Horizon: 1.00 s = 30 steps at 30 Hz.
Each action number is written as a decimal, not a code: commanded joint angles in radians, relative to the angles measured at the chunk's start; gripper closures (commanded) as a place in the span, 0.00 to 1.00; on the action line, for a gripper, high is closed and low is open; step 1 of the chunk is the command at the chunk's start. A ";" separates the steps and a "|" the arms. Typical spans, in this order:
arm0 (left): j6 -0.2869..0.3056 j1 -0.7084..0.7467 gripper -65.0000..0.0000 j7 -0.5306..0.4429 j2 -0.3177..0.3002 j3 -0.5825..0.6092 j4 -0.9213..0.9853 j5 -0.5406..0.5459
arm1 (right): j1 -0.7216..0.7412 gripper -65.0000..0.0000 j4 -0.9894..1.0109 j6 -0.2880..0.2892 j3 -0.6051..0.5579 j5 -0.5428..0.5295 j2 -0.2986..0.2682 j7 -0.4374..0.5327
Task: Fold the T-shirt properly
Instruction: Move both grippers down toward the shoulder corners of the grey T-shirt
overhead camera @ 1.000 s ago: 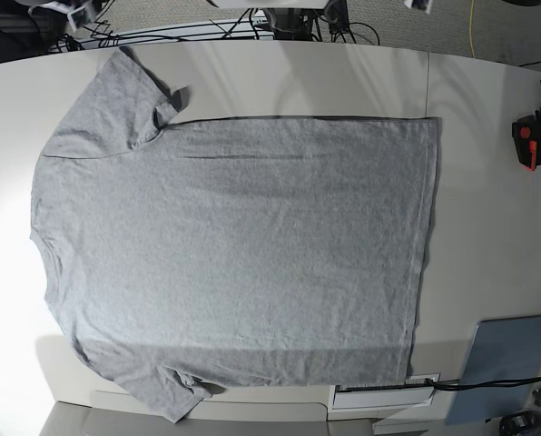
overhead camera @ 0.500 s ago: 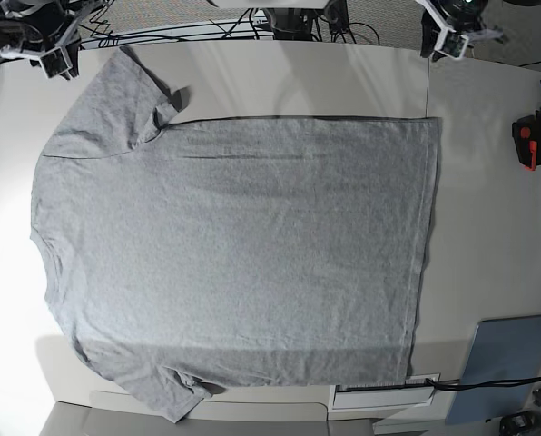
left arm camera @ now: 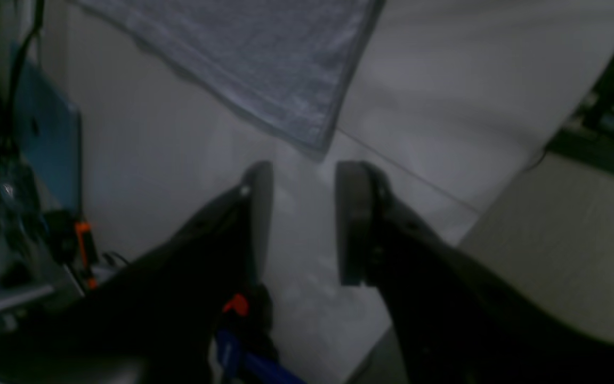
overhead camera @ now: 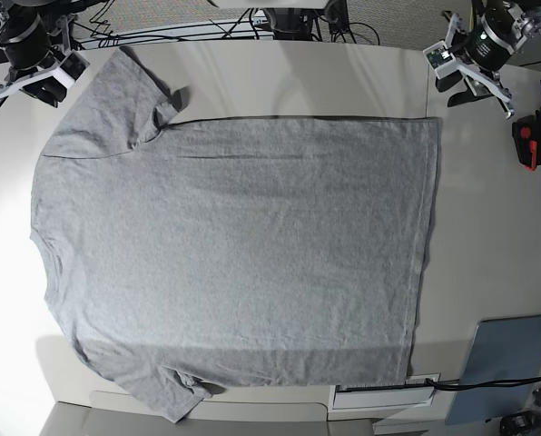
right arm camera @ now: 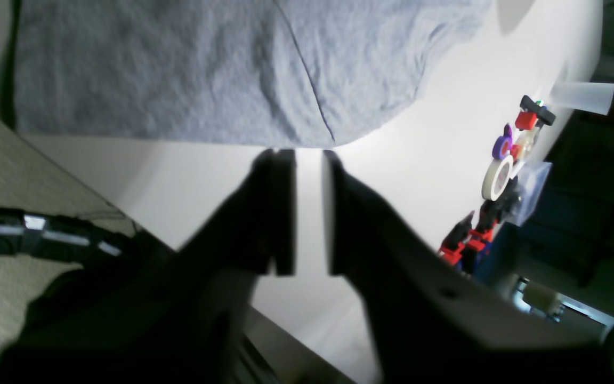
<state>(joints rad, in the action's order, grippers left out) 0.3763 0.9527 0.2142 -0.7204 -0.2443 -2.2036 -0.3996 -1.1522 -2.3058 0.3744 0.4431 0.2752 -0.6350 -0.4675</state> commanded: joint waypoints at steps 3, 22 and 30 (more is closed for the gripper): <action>0.040 0.007 0.65 -0.092 -0.034 -0.006 0.009 -0.037 | -0.008 0.68 -0.006 -0.011 0.010 0.034 -0.012 -0.039; -0.066 -0.337 0.65 -0.008 -0.042 0.385 0.261 -0.192 | 0.008 0.66 0.027 -0.012 0.010 0.066 -0.047 -0.003; -0.063 -0.410 0.65 -0.013 -0.042 0.404 0.343 -0.192 | 0.008 0.66 0.027 -0.012 0.010 0.066 -0.046 -0.003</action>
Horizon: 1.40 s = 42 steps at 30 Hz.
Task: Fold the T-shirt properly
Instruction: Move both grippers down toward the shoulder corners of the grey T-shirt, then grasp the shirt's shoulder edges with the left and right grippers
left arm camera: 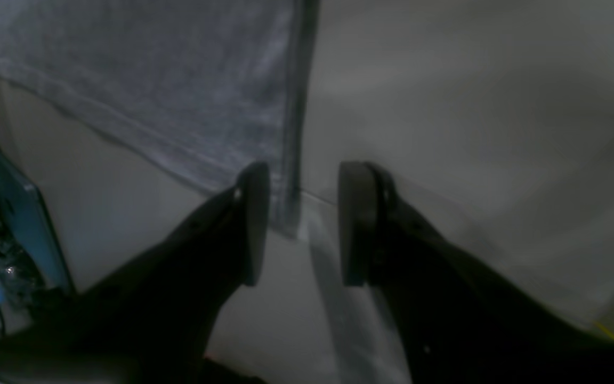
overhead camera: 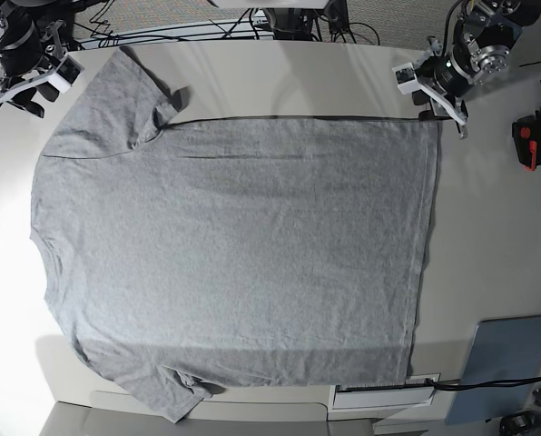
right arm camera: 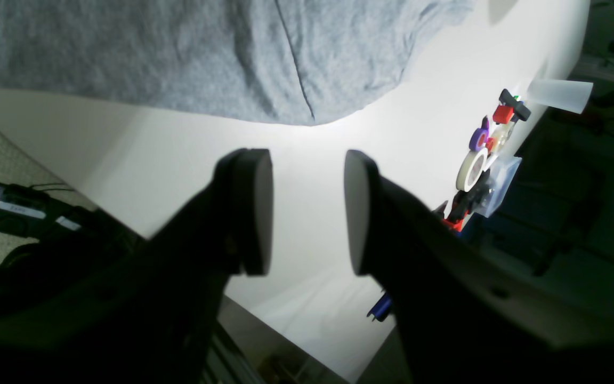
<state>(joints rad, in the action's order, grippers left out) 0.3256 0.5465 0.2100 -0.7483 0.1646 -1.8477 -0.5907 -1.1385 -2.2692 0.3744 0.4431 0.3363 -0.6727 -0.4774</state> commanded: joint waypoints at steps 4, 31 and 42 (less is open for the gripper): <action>-0.011 -0.032 0.65 -0.037 -0.014 -0.005 0.012 0.000 | -0.005 0.66 -0.010 -0.012 0.010 0.005 -0.008 0.007; 0.145 -0.156 0.67 -0.122 -0.008 -0.003 0.134 -0.001 | -0.006 0.66 -0.010 -0.012 0.010 0.006 -0.006 0.006; 0.124 -0.156 1.00 -0.123 -0.008 -0.003 0.134 0.000 | 0.021 0.66 -0.010 -0.038 0.010 0.002 -0.006 0.087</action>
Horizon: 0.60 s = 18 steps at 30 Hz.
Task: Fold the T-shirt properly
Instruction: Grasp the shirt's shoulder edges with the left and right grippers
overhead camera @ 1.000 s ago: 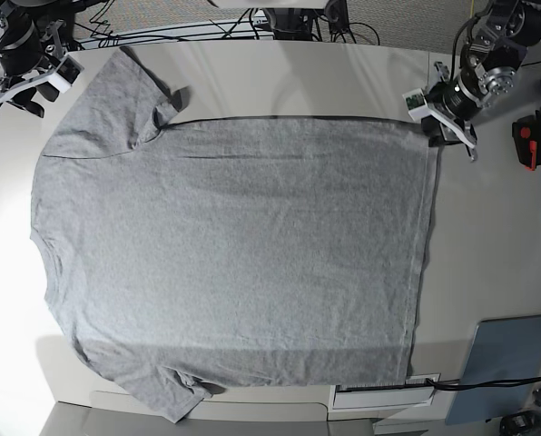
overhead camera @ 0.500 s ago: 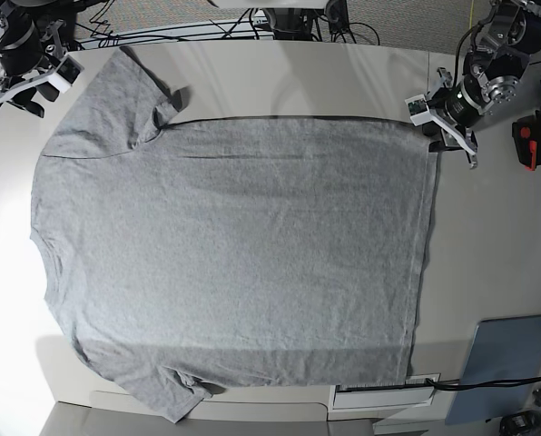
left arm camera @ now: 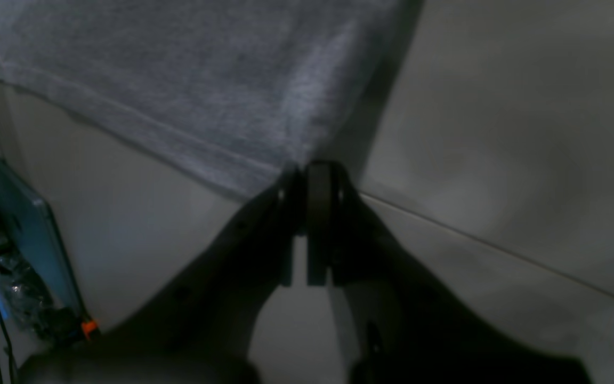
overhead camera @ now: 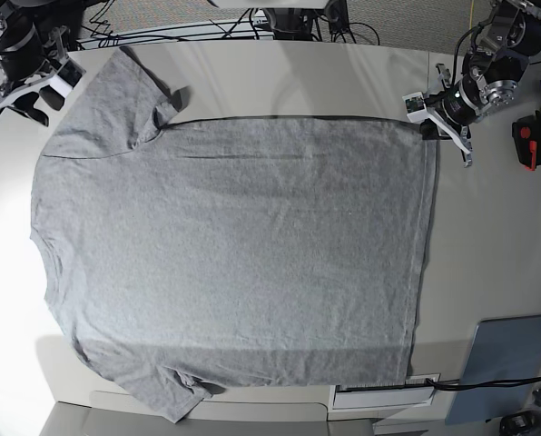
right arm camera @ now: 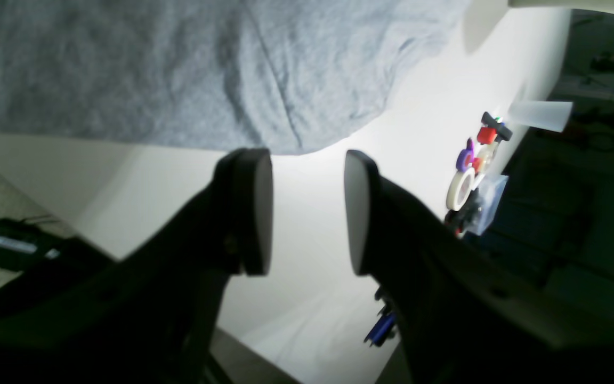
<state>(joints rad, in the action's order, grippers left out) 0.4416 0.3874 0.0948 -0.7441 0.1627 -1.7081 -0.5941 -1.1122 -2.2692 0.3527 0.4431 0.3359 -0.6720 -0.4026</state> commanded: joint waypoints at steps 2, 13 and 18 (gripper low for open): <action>0.008 0.003 1.00 -0.007 -0.012 -0.001 -0.006 0.003 | 0.012 0.66 -0.006 0.036 0.010 0.014 -0.007 0.013; -0.001 0.003 1.00 -0.007 -0.012 -0.001 -0.006 0.003 | 0.071 0.60 0.216 0.194 0.002 0.268 -0.085 0.154; 0.000 0.002 1.00 -0.007 -0.012 -0.001 -0.006 0.003 | 0.072 0.60 0.256 0.192 -0.076 0.373 -0.123 0.173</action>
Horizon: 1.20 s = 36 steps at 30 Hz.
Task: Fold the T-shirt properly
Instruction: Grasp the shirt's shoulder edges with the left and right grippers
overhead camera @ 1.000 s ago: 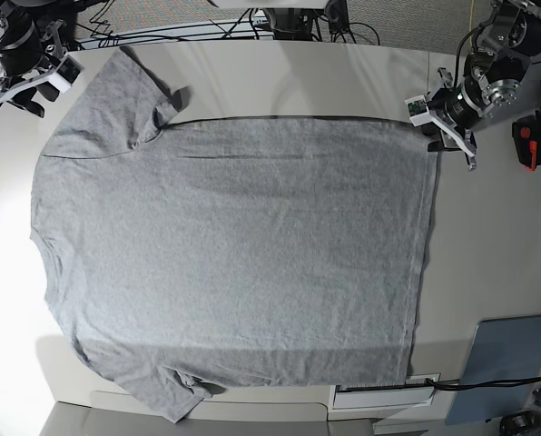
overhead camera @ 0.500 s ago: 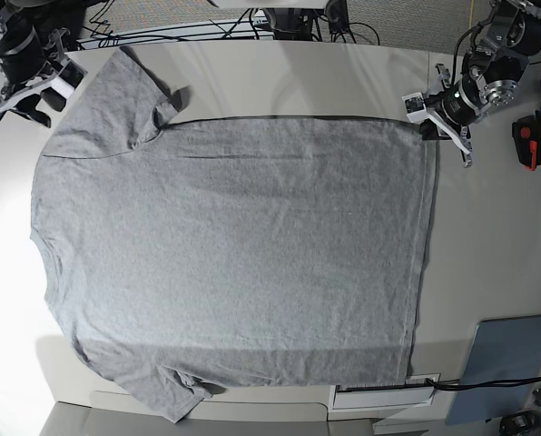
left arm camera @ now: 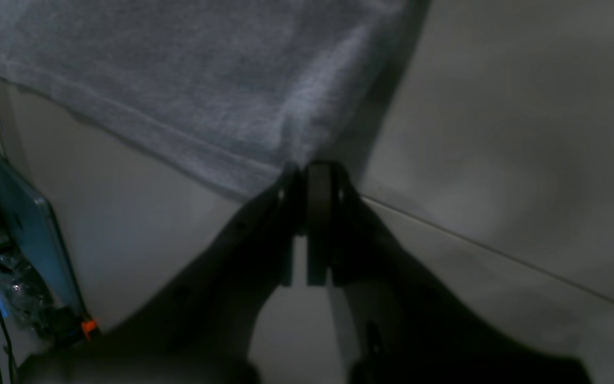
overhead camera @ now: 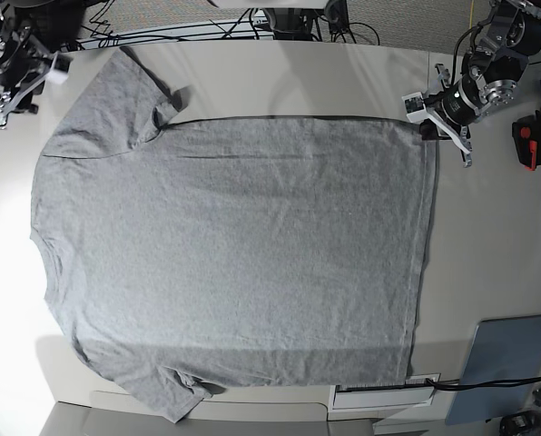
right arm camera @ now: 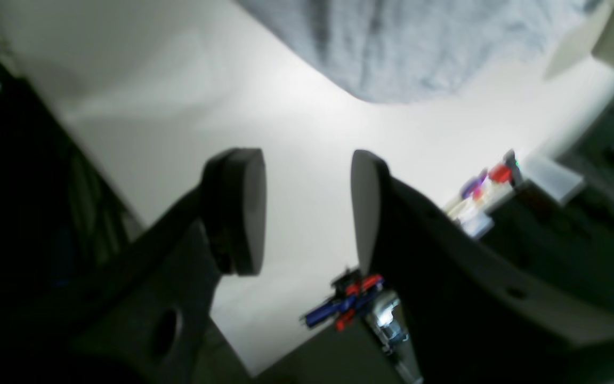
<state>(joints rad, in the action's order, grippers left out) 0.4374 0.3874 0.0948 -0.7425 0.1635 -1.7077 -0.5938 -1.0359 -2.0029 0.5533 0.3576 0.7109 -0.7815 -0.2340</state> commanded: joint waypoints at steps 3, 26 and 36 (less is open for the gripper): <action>0.005 -0.005 1.00 -0.006 -0.014 -0.002 -0.006 0.002 | 0.027 0.60 0.013 -0.011 -0.082 0.047 -0.013 0.007; 0.005 -0.006 1.00 -0.005 -0.013 -0.002 -0.006 0.003 | 0.330 0.60 0.166 -0.012 -0.397 0.064 -0.007 -0.019; 0.005 -0.006 1.00 0.002 -0.014 -0.002 -0.006 0.002 | 0.378 0.60 0.166 -0.011 -0.411 0.064 0.028 -0.003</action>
<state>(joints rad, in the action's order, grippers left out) 0.4377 0.3840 0.0956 -0.7422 0.1635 -1.7077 -0.5934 -0.6590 -1.8275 0.5472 -0.0574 0.7776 -0.7418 -0.2493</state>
